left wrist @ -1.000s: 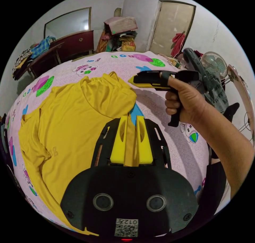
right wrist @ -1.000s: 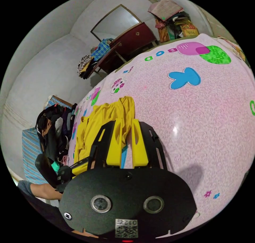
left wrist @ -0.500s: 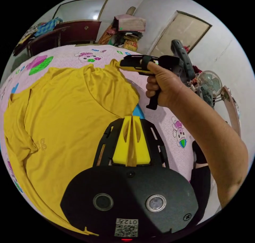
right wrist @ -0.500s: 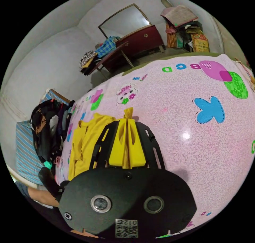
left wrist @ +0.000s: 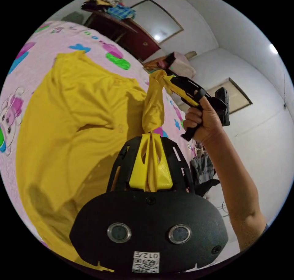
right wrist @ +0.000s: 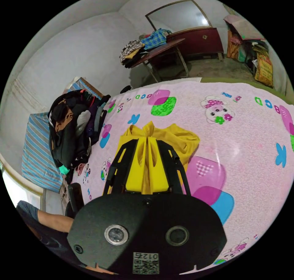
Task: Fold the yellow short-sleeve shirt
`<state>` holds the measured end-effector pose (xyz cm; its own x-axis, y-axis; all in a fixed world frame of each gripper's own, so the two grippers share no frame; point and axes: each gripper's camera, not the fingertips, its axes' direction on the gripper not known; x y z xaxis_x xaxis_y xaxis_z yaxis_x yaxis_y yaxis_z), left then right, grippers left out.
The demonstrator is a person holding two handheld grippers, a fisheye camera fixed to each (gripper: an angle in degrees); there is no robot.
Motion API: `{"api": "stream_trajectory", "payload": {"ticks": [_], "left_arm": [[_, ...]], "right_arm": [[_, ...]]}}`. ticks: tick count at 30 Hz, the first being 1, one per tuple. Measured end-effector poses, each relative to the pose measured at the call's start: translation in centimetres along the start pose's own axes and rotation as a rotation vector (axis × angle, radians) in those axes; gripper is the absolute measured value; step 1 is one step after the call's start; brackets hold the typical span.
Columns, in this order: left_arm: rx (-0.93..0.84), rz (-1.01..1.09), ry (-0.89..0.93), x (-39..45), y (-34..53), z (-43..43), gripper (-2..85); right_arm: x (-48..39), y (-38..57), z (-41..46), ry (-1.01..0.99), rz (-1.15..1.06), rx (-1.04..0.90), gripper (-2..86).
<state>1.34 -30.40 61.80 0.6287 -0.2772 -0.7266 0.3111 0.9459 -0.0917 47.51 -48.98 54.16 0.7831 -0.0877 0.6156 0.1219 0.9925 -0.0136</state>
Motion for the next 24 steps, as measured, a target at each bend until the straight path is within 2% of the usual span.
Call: {"api": "stream_trajectory", "payload": {"ticks": [4, 7, 10, 16, 19, 21, 24], "left_arm": [[-0.003, -0.118, 0.074, -3.8, 0.7, -1.1, 0.9], [0.034, -0.166, 0.105, -4.6, 0.9, -2.0, 1.5], [0.071, -0.147, 0.094, -4.1, 0.9, -3.2, 1.7], [-0.049, 0.241, -0.133, 1.8, -0.9, -2.4, 1.7], [-0.098, 0.576, -0.307, 7.3, -2.4, -0.3, 2.4], [-0.117, 0.717, -0.357, 9.7, -3.0, 0.8, 2.9], [-0.204, 0.812, -0.415, 12.0, -4.3, 3.5, 3.5]], "right_arm": [[-2.4, 1.2, 4.7, 0.043, 0.031, -0.086, 0.3], [-3.3, 2.3, 6.6, 0.050, 0.058, -0.144, 5.8], [-3.7, 4.0, 4.4, 0.017, 0.068, -0.055, 7.5], [-4.3, 13.6, -2.6, 0.080, 0.056, -0.070, 6.7], [-5.4, 20.6, -5.0, 0.181, 0.045, -0.113, 7.3], [-5.9, 24.6, -6.2, 0.185, 0.069, -0.129, 7.5], [-6.8, 30.3, -7.7, 0.192, 0.117, -0.164, 7.8]]}}
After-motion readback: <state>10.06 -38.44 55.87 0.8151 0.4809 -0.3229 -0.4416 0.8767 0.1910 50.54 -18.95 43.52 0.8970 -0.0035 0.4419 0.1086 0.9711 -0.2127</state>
